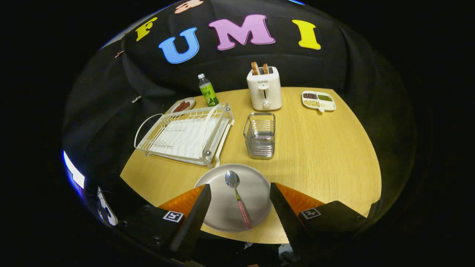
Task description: Take the plate from the dish rack, then take the spoon from the basket and place it into the plate.
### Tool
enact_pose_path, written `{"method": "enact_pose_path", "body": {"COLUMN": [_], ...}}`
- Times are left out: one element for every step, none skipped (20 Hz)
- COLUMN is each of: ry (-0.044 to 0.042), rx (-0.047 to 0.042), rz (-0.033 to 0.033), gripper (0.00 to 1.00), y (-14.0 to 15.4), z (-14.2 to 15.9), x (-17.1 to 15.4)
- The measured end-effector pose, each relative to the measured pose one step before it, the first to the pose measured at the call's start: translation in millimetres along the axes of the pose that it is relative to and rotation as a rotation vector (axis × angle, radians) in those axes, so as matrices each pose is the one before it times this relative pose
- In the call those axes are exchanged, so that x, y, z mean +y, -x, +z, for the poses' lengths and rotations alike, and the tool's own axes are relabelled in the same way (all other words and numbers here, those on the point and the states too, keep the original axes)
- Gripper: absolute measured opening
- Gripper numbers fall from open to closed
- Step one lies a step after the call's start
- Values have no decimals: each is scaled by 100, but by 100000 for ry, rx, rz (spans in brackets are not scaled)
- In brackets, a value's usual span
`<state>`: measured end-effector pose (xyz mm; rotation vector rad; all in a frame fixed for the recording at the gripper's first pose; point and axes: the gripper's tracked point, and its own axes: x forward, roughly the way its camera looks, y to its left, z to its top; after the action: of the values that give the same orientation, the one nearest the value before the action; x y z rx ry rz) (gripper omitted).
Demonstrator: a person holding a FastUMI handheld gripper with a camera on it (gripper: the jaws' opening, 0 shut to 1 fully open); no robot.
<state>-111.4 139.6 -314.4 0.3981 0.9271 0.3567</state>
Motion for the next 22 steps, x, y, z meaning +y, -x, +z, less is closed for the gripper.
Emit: {"method": "enact_pose_path", "body": {"ry": [930,733,544,529,900,1253,1629,1584,1796,2272,2731,2517,1744,1130,909,887,744,890,890,855,399,138], "rx": [-3499,-3608,-4001,-3882,-3709,-3628,-3264,-3082,-2319,-1403,-1470,-1868,-2156,-2185,-1946,-1943,-1975,-2110,-1398,-1378,-1403,-1242], "rz": [-646,-639,-164,51,-27,-46,-135,122,378,115,72,275,698,477,244,-48,68,13,-200,-126,-208,-415], "gripper": [98,98,99,99,99,99,99,99,99,98,99,99,99,99,99,99,99,99,99,98,97,96], "y": [677,800,709,641,565,579,435,514,368,416,342,404,295,337,335,335,387,576,244,246,276,221], "z": [1580,1606,1774,1761,1768,1786,1625,1556,1470,1131,1193,1172,1207,1066,1031,888,887,926,780,689,767,610], "x": [89,71,186,233,154,120,51,117,185,47,37,118,113,101,-29,-196,-238,-261,-568,-416,-410,-482]}}
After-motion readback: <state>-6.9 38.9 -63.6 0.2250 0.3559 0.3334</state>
